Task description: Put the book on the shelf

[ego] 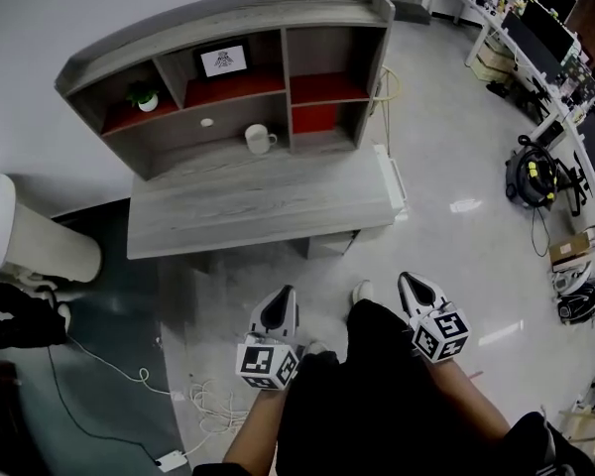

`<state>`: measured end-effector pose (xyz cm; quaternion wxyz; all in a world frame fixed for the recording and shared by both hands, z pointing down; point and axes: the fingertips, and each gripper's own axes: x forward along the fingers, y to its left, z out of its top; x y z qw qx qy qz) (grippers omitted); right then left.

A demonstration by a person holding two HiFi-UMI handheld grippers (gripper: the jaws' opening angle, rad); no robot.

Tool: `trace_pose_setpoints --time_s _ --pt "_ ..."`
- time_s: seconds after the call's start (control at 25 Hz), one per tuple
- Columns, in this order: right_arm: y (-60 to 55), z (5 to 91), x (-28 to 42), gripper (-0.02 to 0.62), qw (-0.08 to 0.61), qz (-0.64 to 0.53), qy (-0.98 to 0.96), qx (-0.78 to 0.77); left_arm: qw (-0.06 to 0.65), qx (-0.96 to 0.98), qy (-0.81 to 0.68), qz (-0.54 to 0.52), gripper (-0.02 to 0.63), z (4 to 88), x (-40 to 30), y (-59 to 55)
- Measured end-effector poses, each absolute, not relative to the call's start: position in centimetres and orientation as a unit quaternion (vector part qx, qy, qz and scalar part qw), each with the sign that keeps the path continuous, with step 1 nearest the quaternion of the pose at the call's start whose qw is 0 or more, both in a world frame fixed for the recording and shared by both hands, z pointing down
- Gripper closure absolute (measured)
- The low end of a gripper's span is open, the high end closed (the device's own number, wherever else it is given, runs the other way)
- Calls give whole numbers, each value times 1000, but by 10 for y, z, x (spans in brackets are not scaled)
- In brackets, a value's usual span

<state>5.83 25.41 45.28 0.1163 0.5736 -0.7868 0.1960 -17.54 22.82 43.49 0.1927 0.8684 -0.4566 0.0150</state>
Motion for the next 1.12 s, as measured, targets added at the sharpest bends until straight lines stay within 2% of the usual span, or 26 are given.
trace_pose_setpoints --time_s 0.2,0.48,0.88,1.12 --pt "279 437 71 595 121 168 -786 582 172 866 -469 11 589 419 -190 263" --pt "289 409 93 595 78 96 -796 593 150 857 -493 14 589 413 -200 296" --pt "352 408 167 595 82 93 -783 610 140 868 -475 30 591 416 -133 338" --pt "391 418 210 595 75 110 -779 613 158 864 -476 43 591 436 -90 371"
